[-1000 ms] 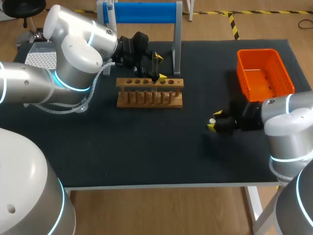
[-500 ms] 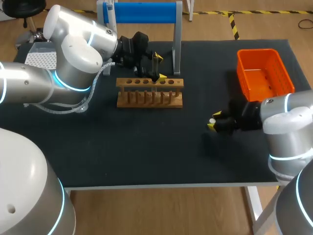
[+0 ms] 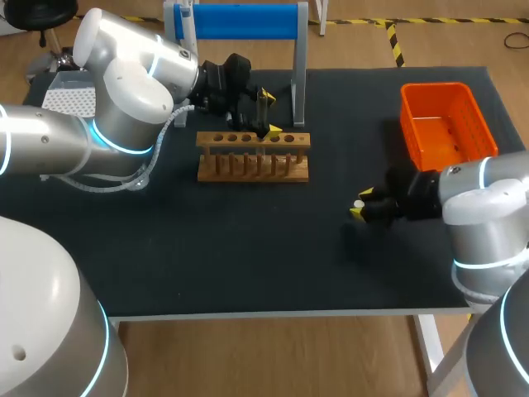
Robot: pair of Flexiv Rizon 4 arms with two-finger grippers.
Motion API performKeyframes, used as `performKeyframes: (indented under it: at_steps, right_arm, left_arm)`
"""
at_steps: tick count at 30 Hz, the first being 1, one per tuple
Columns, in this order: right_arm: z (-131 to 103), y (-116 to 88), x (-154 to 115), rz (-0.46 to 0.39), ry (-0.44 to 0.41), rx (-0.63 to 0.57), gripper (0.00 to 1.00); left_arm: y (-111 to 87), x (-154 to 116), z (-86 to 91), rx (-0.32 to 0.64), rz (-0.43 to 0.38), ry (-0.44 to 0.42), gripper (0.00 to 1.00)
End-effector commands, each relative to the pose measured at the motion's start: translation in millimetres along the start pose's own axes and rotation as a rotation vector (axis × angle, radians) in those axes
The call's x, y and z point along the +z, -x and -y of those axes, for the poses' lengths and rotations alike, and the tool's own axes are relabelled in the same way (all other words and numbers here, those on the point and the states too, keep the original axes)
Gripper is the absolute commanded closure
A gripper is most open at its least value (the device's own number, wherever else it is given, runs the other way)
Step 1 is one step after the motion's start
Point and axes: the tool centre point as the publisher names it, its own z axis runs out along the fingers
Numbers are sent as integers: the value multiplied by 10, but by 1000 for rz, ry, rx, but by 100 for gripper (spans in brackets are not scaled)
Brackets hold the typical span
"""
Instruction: Invert the test tube, pick up the pipette, mount the tip to pipette, aspirate from beaker and dispense into the tube, eject the tip, return the pipette, and cap with the stopper.
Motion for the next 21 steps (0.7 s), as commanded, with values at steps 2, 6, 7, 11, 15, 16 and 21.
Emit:
performKeyframes:
  at_steps: [2,6,7,11,15,16,21]
  right_arm:
    - [1,11,14,-4,-1,1,53]
    - [2,11,18,-6,-2,2,53]
    - [2,11,18,-6,-2,3,53]
    - [5,11,20,-6,-3,5,56]
    - [7,12,21,-6,-3,6,57]
    - [8,13,21,-6,-3,7,57]
    - [9,15,20,-4,-4,6,58]
  left_arm:
    - [15,1,3,-1,-5,2,0]
    - [15,1,3,-1,-5,2,0]
    - [15,1,3,-1,-5,2,0]
    - [15,1,3,-1,-5,2,0]
    - [15,1,3,-1,-5,2,0]
    - [15,1,3,-1,-5,2,0]
    - [15,1,3,-1,-5,2,0]
